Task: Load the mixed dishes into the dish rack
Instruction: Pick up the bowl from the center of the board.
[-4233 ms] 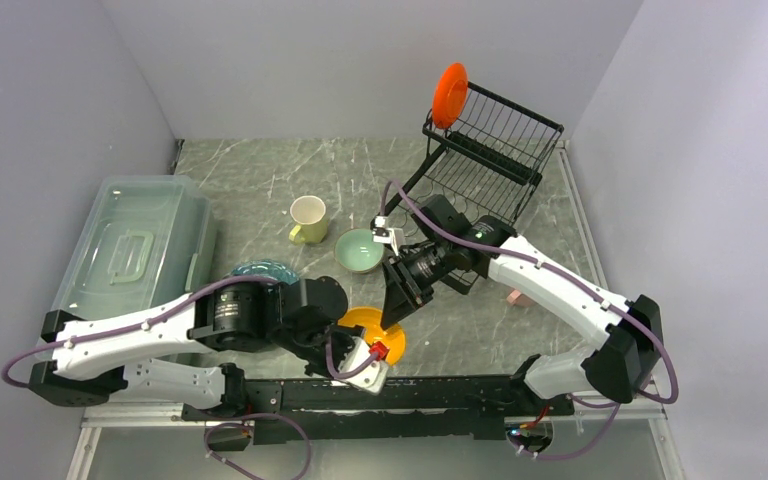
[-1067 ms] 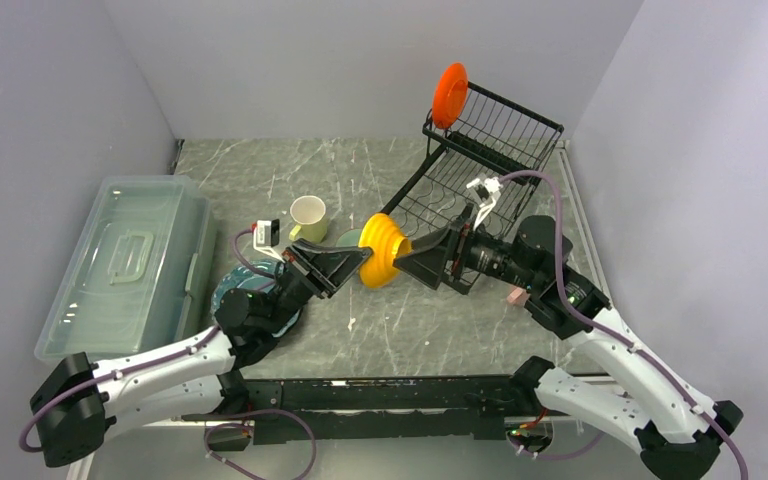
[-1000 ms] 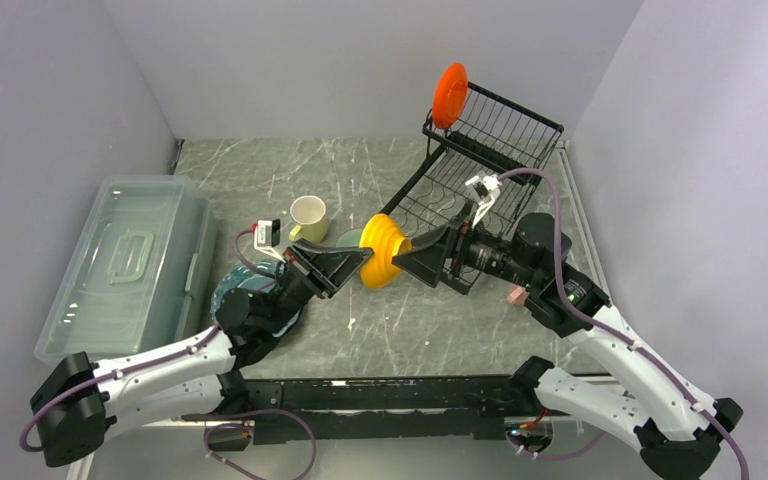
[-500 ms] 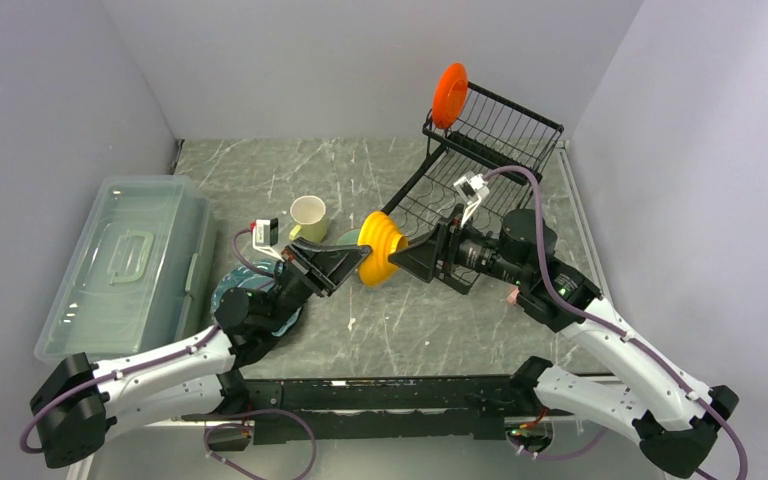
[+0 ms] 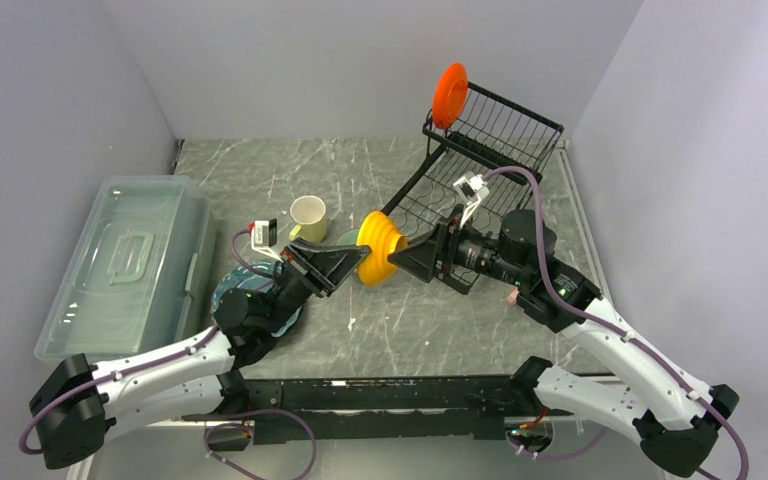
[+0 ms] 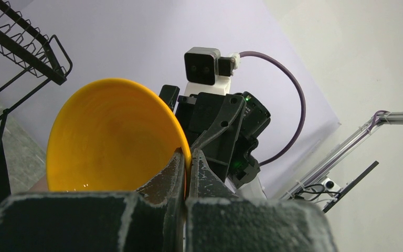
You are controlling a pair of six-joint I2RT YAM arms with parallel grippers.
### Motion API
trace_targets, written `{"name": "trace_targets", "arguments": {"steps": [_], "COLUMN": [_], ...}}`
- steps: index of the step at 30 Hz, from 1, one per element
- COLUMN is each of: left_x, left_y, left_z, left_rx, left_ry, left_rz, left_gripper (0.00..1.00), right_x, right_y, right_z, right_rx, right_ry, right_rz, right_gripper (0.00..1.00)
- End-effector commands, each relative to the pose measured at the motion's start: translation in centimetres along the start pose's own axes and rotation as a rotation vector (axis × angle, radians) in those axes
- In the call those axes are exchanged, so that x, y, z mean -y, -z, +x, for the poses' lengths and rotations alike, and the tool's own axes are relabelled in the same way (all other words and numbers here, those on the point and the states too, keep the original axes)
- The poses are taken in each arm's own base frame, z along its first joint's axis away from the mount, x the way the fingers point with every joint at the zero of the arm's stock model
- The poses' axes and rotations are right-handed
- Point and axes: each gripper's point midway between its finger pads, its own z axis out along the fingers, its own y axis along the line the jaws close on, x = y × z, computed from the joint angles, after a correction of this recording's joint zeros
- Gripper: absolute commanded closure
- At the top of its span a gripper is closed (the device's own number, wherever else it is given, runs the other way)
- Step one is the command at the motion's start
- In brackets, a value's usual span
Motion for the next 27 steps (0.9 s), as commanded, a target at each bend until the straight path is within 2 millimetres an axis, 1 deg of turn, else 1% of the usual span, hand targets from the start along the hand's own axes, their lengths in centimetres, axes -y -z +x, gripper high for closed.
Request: {"name": "trace_targets", "arguments": {"steps": [1, 6, 9, 10, 13, 21, 27], "left_x": [2.7, 2.4, 1.9, 1.6, 1.1, 0.4, -0.6], "left_y": [0.1, -0.1, -0.1, -0.1, 0.0, 0.1, 0.5], "left_z": [-1.1, -0.9, -0.7, -0.6, -0.4, -0.2, -0.3], "left_rx": [0.033, 0.020, 0.016, 0.015, 0.013, 0.007, 0.009], "left_ry": [0.004, -0.008, -0.009, -0.008, -0.006, -0.016, -0.034], "left_rz": [0.093, 0.073, 0.056, 0.049, 0.041, 0.011, -0.043], "left_gripper": [0.98, 0.80, 0.74, 0.72, 0.71, 0.60, 0.54], "right_x": [-1.8, -1.5, -1.3, -1.3, -1.2, -1.1, -1.0], "right_y": [0.6, 0.6, 0.6, 0.6, 0.6, 0.9, 1.3], "right_z": [-1.7, -1.8, -1.7, -1.7, -1.7, -1.9, -2.3], "right_rx": [0.045, 0.048, 0.047, 0.047, 0.047, 0.059, 0.070], "right_ry": [0.028, 0.030, 0.030, 0.030, 0.031, 0.040, 0.051], "right_rz": [-0.043, -0.024, -0.017, -0.015, -0.010, 0.000, 0.017], "right_gripper": [0.73, 0.73, 0.74, 0.74, 0.74, 0.75, 0.76]}}
